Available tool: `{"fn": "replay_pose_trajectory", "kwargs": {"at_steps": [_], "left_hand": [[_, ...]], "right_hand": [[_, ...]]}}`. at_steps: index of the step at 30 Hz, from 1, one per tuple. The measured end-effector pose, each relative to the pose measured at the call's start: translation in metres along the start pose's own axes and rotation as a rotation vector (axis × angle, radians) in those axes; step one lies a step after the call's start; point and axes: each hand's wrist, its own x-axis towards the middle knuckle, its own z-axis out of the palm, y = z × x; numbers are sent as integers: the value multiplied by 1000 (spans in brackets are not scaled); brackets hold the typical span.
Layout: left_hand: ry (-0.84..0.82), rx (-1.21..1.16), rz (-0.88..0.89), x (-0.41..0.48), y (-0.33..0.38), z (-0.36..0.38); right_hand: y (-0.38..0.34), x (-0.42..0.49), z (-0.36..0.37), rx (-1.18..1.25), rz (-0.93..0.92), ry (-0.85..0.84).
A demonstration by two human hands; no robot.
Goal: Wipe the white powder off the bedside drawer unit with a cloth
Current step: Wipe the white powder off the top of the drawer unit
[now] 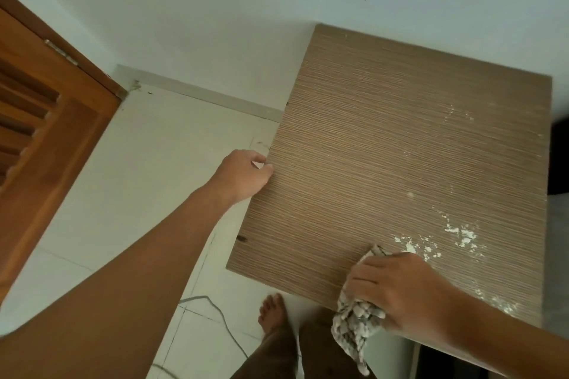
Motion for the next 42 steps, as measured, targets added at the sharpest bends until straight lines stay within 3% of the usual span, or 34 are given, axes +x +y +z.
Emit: {"fn": "replay_pose_trajectory", "kwargs": {"at_steps": [6,12,14,17,22,28,30,33,38,42], "left_hand": [[91,167,153,-2,22,20],[154,256,72,10,31,28],[172,281,54,13,33,29],[191,306,26,16,36,29],[200,326,33,16,39,23],[286,447,200,14,36,28],[244,479,283,29,79,57],[225,445,239,33,86,59],[373,288,159,31,79,57],[364,98,50,27,71,50]], "right_hand": [[21,-3,-31,69,180,531],[71,58,-72,54,444,729],[87,86,-82,73,545,725],[101,117,-78,95,640,540],[80,94,-36,-97,436,355],[21,-1,11,5,243,175],[42,-45,1,98,309,234],[45,-48,-19,109,349,432],[62,-13,-59,137,481,776],[101,41,-90,135,724,805]]}}
